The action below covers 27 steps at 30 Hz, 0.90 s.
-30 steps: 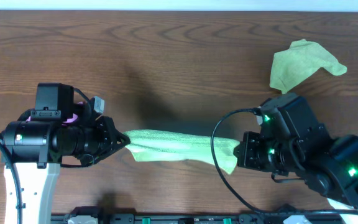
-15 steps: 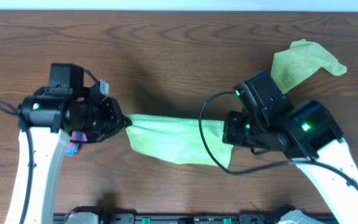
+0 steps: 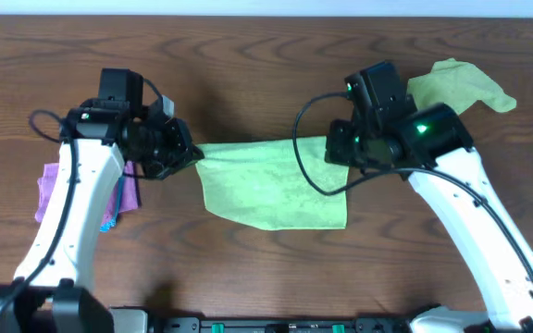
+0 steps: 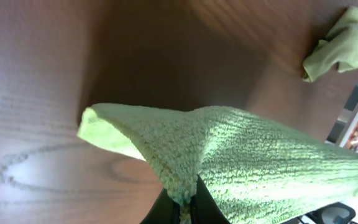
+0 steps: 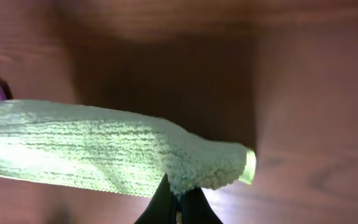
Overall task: Fold the cloth
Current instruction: 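Lay the stretched cloth flat on the table and release both grippers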
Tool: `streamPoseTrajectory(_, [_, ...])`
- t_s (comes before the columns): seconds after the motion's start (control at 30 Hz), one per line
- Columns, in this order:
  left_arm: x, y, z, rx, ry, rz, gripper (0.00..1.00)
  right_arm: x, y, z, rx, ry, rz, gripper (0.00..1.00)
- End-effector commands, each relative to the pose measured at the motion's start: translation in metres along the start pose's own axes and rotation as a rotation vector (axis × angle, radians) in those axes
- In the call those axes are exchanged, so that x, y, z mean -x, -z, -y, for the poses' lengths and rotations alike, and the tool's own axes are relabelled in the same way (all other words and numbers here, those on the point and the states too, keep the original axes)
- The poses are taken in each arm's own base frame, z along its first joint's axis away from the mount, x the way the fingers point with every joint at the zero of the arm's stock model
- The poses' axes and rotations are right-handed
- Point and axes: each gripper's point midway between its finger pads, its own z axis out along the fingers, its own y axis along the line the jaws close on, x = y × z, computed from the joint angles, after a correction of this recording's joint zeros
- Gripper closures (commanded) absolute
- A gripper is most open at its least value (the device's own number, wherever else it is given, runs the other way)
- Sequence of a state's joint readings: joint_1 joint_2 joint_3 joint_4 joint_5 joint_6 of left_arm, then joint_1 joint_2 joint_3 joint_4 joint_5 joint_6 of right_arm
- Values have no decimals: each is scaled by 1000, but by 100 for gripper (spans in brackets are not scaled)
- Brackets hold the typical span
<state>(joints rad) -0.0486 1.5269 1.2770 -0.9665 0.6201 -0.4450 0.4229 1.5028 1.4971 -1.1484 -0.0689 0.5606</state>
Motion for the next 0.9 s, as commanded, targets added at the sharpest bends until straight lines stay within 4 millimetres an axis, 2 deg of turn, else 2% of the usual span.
streamPoseTrajectory(0.0, [24,-6,-15,70,-3,56,94,27,-6,20,-96,34,82,99])
streamPoseTrajectory(0.3, [65,-35,-16,48,-44,125,94,60,-55,16,-123,97,121,99])
streamPoseTrajectory(0.43, [85,-56,-22,42,-53,140,94,76,-79,17,-146,127,149,99])
streamPoseTrajectory(0.63, [114,-80,-23,12,-88,194,94,104,-96,25,-186,154,228,99])
streamPoseTrajectory(0.87, [134,-95,-16,18,-148,269,94,122,-121,43,-215,146,246,99])
